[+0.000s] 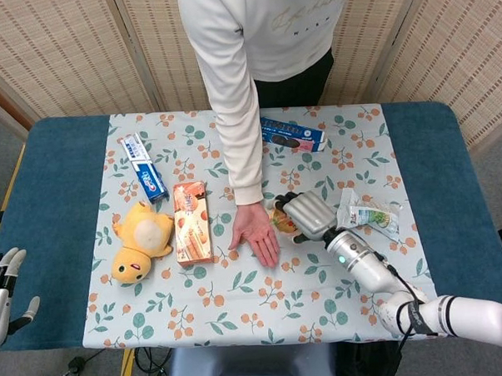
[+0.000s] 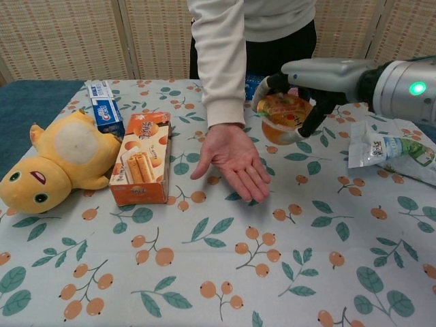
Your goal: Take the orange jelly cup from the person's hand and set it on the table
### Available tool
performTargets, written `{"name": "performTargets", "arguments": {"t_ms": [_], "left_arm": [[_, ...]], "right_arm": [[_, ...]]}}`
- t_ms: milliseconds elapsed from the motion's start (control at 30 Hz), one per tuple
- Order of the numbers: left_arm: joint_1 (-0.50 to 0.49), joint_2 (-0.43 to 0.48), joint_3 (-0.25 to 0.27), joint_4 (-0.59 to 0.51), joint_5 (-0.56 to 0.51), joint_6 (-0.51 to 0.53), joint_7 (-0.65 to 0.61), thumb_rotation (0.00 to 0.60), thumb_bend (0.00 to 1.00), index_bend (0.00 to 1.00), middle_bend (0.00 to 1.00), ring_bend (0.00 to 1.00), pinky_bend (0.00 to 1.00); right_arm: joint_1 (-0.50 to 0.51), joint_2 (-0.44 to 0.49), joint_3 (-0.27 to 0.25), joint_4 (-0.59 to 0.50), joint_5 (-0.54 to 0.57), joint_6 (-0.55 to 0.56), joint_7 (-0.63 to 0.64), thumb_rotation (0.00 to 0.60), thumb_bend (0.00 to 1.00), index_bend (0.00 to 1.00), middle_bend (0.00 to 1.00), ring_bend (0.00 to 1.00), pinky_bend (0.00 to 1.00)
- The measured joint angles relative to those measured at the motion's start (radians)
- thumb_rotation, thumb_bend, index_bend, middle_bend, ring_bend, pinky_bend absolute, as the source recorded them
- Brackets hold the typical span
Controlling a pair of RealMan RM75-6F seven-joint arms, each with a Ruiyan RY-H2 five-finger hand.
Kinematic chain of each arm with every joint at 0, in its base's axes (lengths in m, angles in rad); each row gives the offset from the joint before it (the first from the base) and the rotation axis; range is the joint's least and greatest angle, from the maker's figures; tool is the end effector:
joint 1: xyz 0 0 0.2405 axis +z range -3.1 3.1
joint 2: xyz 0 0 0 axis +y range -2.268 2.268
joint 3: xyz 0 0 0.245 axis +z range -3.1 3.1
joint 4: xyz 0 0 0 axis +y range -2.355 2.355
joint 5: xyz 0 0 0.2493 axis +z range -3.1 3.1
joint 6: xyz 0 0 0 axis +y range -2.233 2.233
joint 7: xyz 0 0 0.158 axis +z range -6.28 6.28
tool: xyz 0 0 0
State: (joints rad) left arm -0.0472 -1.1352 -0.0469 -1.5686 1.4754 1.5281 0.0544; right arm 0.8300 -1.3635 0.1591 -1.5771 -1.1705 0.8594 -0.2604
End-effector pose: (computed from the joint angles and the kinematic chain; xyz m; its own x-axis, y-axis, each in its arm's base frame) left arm -0.3327 0.1849 0.1253 0.4683 -0.0213 0.8833 0.8828 0.0538 -0.4667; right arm -0.1155 -0.3704 -0.0237 0.5174 -0.2593 0.8155 -0.7944 -0.4998 0.3451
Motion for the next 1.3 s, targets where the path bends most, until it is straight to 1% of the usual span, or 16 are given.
{"name": "performTargets", "arguments": {"t_ms": [100,267,500,600,667,800,867,933,1067,1200,1267,1300], "left_arm": [[-0.002,-0.002,0.0,-0.002,0.002,-0.004,0.005,0.6,0.32,0.05,0.0,0.01,0.0],[-0.007,-0.002,0.0,-0.012,0.007,-0.005,0.017,0.6,0.32,0.05,0.0,0.01,0.0],[-0.003,0.004,0.001,-0.022,0.004,-0.002,0.026,0.6,0.32,0.05,0.0,0.01,0.0],[0.002,0.005,0.002,-0.021,0.002,0.001,0.023,0.6,0.32,0.05,0.0,0.01,0.0],[0.004,0.005,0.003,-0.019,0.001,0.003,0.022,0.6,0.32,0.05,0.0,0.01,0.0],[0.007,0.006,0.005,-0.016,-0.001,0.003,0.019,0.6,0.32,0.05,0.0,0.01,0.0],[0.008,0.006,0.004,-0.015,-0.001,0.005,0.018,0.6,0.32,0.05,0.0,0.01,0.0],[0.009,0.006,0.003,-0.014,0.0,0.007,0.015,0.6,0.32,0.05,0.0,0.01,0.0],[0.007,0.007,0.003,-0.013,0.0,0.003,0.015,0.6,0.32,0.05,0.0,0.01,0.0],[0.002,0.007,0.001,-0.014,-0.002,-0.004,0.019,0.6,0.32,0.05,0.0,0.01,0.0],[-0.003,0.006,-0.002,-0.014,-0.003,-0.01,0.021,0.6,0.32,0.05,0.0,0.01,0.0],[-0.005,0.006,-0.003,-0.014,-0.003,-0.013,0.022,0.6,0.32,0.05,0.0,0.01,0.0]], "right_arm": [[-0.022,0.033,-0.009,0.018,0.019,0.002,0.011,0.6,0.45,0.33,0.33,0.31,0.59],[-0.025,0.022,-0.02,0.09,0.049,-0.033,0.028,0.6,0.45,0.33,0.33,0.31,0.59],[-0.01,-0.065,-0.031,0.237,0.071,-0.106,0.062,0.6,0.45,0.33,0.32,0.3,0.59],[0.0,-0.109,-0.034,0.294,0.078,-0.139,0.075,0.6,0.44,0.33,0.29,0.26,0.56],[0.006,-0.127,-0.036,0.318,0.084,-0.162,0.082,0.6,0.43,0.28,0.25,0.22,0.51],[0.017,-0.15,-0.042,0.344,0.103,-0.192,0.076,0.6,0.38,0.08,0.14,0.1,0.39],[0.017,-0.148,-0.043,0.339,0.11,-0.193,0.07,0.6,0.36,0.01,0.06,0.05,0.32],[0.015,-0.137,-0.042,0.321,0.114,-0.189,0.069,0.6,0.34,0.0,0.0,0.01,0.26],[-0.001,-0.091,-0.038,0.259,0.106,-0.157,0.073,0.6,0.34,0.0,0.0,0.0,0.24],[-0.035,-0.007,-0.038,0.165,0.079,-0.093,0.076,0.6,0.34,0.0,0.0,0.0,0.24],[-0.056,0.035,-0.04,0.124,0.063,-0.053,0.077,0.6,0.34,0.0,0.01,0.01,0.25],[-0.073,0.057,-0.042,0.102,0.051,-0.021,0.076,0.6,0.34,0.0,0.04,0.04,0.28]]}}
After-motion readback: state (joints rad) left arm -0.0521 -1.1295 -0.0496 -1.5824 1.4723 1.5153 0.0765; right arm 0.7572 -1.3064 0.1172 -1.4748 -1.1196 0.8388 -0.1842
